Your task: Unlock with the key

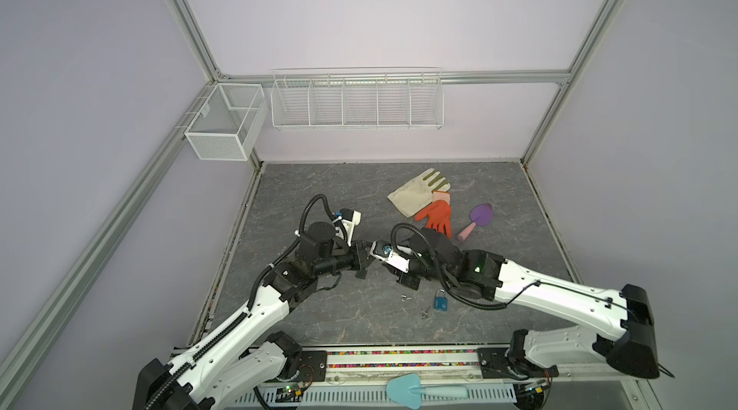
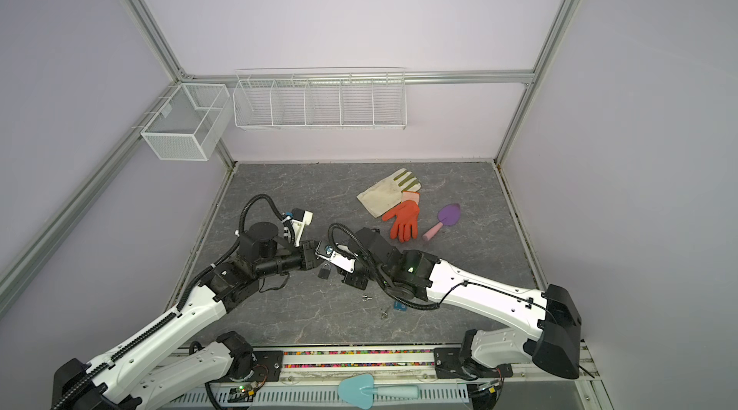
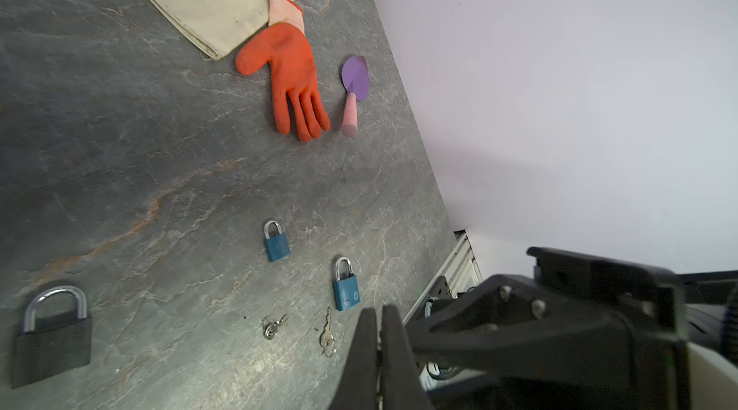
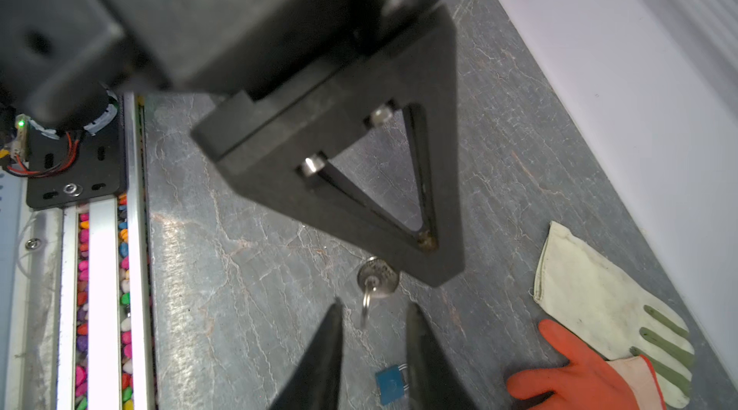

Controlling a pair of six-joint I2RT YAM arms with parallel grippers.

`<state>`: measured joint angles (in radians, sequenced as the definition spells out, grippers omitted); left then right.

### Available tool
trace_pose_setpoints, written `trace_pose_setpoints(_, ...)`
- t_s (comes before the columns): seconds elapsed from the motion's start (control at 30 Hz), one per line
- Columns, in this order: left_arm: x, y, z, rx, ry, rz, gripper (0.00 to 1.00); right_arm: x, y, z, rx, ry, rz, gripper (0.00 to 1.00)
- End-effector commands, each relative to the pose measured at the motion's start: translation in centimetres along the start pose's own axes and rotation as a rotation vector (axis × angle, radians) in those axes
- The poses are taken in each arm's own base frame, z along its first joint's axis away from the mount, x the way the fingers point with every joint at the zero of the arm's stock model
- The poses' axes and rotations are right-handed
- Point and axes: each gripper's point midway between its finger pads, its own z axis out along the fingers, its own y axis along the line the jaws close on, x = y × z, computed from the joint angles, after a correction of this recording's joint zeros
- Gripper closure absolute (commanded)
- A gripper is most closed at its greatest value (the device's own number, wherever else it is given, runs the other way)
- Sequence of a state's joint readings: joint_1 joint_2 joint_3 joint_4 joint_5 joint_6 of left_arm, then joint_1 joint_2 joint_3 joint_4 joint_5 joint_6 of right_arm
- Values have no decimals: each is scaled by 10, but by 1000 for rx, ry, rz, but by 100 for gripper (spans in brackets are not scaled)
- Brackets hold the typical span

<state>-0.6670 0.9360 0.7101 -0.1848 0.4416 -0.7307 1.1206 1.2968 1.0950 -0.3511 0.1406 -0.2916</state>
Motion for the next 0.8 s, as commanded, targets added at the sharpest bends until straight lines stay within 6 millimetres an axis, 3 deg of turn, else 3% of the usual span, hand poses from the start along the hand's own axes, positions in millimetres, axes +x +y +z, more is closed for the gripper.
trace_pose_setpoints(0.0,-29,-20,-12,7,-103,83,100,-12,-3,-13,-6,-35,64,59)
trace_pose_setpoints(0.17,-64,-30,-33,-28,-300,175,100,-24,1,-33,-100,-132,266,34)
trace_pose_setpoints(0.33,-85,-58,-42,70,-400,232,100,-37,-11,-51,-307,-251,604,22)
trace_pose_setpoints(0.57,-91,-93,-35,206,-447,290,100,-63,-37,-67,-535,-406,916,26)
trace_pose_setpoints(0.77,-96,-112,-32,239,-483,302,100,-72,-42,-72,-575,-513,933,37)
